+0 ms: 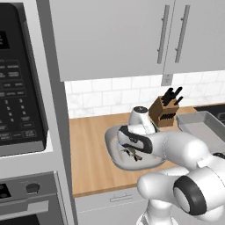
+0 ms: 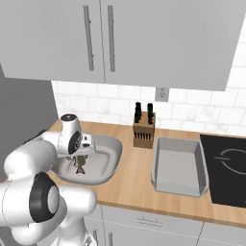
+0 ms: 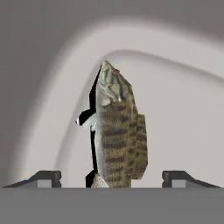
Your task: Place one squash and one fish in each tupperware on the nearby counter, to pack two identical lunches.
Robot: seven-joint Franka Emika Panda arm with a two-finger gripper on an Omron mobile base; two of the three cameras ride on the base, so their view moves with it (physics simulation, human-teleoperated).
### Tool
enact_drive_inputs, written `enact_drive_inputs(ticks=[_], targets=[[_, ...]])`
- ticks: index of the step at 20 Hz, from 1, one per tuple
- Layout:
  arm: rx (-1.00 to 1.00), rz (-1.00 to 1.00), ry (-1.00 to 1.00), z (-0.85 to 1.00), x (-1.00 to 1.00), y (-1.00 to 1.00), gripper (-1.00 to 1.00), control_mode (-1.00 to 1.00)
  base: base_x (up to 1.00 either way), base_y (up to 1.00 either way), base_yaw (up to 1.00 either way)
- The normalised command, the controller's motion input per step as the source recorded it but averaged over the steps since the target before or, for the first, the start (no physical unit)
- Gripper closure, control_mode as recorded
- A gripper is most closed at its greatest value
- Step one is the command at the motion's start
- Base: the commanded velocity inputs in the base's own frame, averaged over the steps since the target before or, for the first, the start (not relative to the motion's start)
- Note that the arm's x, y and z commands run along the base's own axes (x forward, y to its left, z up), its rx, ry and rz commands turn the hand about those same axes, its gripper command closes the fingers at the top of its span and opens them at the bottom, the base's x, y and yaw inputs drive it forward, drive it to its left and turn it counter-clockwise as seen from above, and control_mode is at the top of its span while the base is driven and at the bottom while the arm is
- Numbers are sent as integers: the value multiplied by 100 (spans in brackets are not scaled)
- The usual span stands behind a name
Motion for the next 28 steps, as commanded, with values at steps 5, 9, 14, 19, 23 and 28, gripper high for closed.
enact_drive_inputs(ticks=[5,9,14,19,23,28], targets=[[0,0,0,58,-6,0,-100,-100,0,0,0],[0,0,0,72,-68,-16,-100,-100,0,0,0],[0,-7,0,56,-100,-28,-100,-100,0,0,0],[0,-13,0,53,-99,-31,-100,-100,0,0,0],[2,-14,0,96,-71,-34,-100,-100,0,0,0],[5,-12,-3,60,-67,-25,-100,-100,0,0,0]])
